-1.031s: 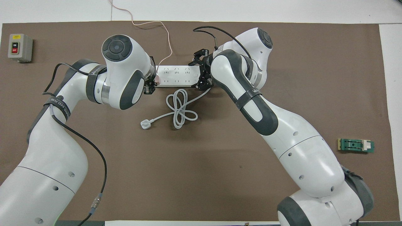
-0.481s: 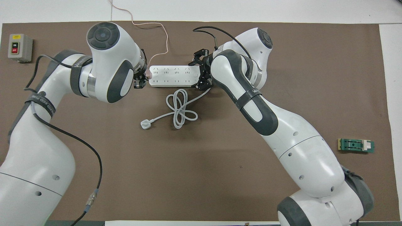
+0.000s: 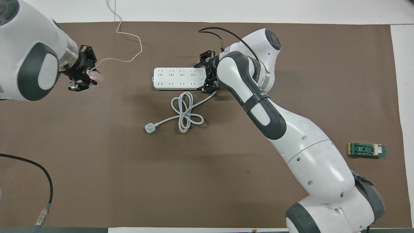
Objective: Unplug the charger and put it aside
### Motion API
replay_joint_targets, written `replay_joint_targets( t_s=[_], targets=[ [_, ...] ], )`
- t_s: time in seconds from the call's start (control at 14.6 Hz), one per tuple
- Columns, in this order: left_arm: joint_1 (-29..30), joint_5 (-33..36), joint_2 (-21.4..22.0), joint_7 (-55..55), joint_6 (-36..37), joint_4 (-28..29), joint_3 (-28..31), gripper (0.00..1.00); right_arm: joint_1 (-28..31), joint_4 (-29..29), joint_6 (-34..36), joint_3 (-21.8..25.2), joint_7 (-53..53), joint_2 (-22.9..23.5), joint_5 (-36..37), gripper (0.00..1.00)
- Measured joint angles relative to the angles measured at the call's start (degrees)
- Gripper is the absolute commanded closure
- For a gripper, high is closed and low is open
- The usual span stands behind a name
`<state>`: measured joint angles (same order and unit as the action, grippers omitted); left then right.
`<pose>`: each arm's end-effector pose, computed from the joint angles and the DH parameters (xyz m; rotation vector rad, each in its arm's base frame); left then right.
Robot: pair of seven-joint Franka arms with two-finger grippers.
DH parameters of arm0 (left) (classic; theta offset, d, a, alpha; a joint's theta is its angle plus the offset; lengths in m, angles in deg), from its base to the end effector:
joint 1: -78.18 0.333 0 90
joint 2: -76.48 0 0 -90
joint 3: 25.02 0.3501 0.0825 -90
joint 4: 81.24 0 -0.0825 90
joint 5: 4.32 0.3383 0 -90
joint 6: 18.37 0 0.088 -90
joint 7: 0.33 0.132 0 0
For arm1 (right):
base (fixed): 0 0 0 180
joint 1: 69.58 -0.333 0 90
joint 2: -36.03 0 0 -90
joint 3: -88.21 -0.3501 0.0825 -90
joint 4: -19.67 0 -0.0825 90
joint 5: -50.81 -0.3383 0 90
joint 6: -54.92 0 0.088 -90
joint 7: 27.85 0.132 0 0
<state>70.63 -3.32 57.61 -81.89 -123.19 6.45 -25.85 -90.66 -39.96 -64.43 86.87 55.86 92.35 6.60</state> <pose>0.6168 -0.0878 0.4857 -2.5020 -1.8497 0.0201 0.7069 0.3383 0.2775 -1.9324 1.7201 0.7077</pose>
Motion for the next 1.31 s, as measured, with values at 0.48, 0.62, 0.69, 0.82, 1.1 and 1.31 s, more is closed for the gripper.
replay_joint_targets(
  t_s=[0.48, 0.62, 0.69, 0.82, 1.1, 1.31],
  targets=[
    [13.4, -0.2, 2.4, 27.3, 0.9, 5.8, 0.1, 0.92, 1.6, 1.1, 3.6, 0.7, -0.1, -3.1, 0.1, 0.0],
    [14.4, -0.2, 2.8, 29.6, 0.9, 6.7, 0.1, 0.19, 3.8, 0.9, 7.7, 0.9, -0.1, -5.7, 0.3, 0.0],
    [14.5, -0.2, 3.2, 30.2, 0.9, 7.4, 0.0, 0.0, 4.8, 0.7, 10.1, 1.0, -0.1, -7.2, 0.7, 0.0],
    [14.6, -0.2, 3.7, 31.9, 0.9, 8.4, 0.0, 0.0, 6.7, 0.2, 15.6, 1.4, -0.1, -10.8, 3.3, 0.0],
    [14.6, -0.2, 4.3, 35.8, 0.7, 8.5, -0.1, 0.0, 9.7, -0.5, 28.3, 1.8, -8.9, -20.1, 15.3, 0.0],
    [14.6, -0.2, 4.8, 46.1, 0.4, 6.3, -0.3, 0.0, 11.8, -3.5, 35.6, 2.1, -30.3, -29.5, 26.2, 0.0]
  ],
)
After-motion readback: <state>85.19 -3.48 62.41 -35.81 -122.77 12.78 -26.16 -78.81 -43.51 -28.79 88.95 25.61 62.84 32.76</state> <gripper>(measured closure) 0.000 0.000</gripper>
